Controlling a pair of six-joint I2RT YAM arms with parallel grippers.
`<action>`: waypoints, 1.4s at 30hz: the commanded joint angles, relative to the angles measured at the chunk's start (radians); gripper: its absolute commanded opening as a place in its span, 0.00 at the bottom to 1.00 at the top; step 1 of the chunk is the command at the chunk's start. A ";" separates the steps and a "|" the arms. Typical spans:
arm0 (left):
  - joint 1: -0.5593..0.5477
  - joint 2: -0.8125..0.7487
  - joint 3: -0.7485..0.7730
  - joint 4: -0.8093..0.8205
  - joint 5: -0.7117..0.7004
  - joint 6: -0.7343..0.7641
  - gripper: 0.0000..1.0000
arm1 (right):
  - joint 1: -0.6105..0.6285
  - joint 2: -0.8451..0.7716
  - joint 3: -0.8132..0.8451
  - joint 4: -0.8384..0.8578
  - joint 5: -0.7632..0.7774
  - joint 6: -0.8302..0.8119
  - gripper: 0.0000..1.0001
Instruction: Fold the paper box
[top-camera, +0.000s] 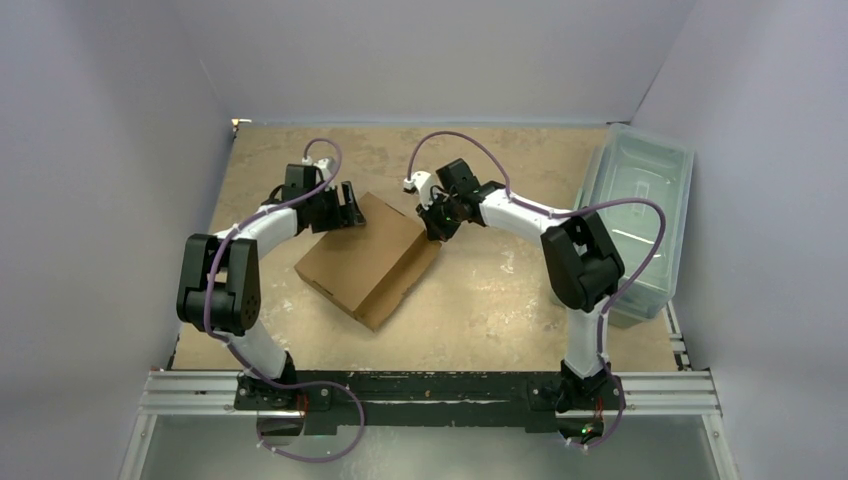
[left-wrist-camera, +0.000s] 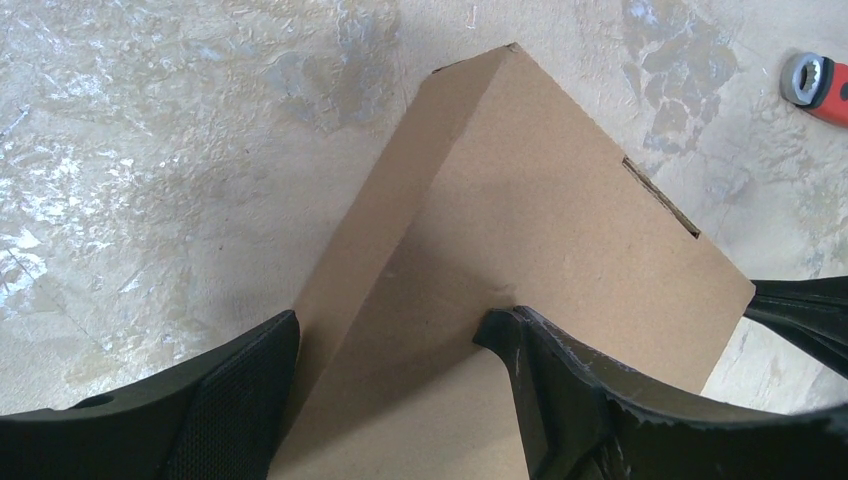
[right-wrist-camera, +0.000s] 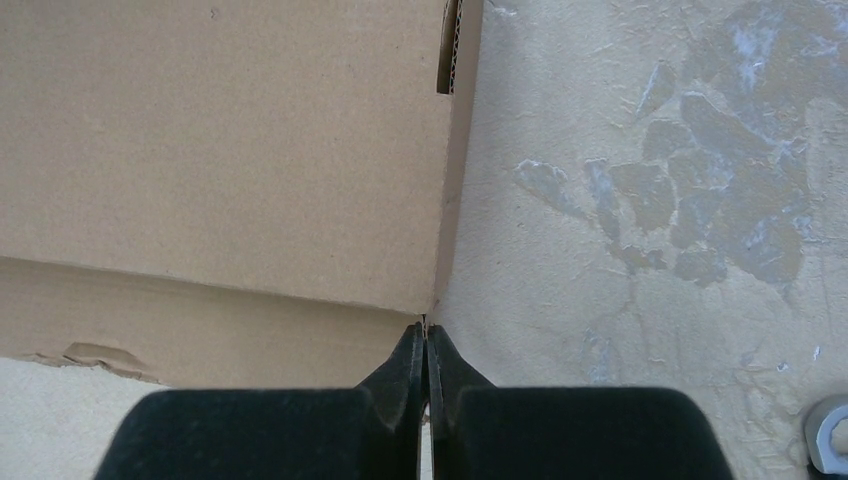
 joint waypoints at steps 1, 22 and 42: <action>-0.029 0.037 0.009 -0.073 0.001 0.016 0.73 | 0.017 -0.011 0.062 0.047 -0.041 0.015 0.00; 0.032 -0.043 0.192 -0.162 -0.104 -0.067 0.85 | -0.051 -0.254 -0.083 0.056 -0.101 0.000 0.41; 0.230 -0.289 -0.084 -0.037 0.163 -0.042 0.77 | -0.126 -0.291 -0.526 0.470 -0.173 0.668 0.00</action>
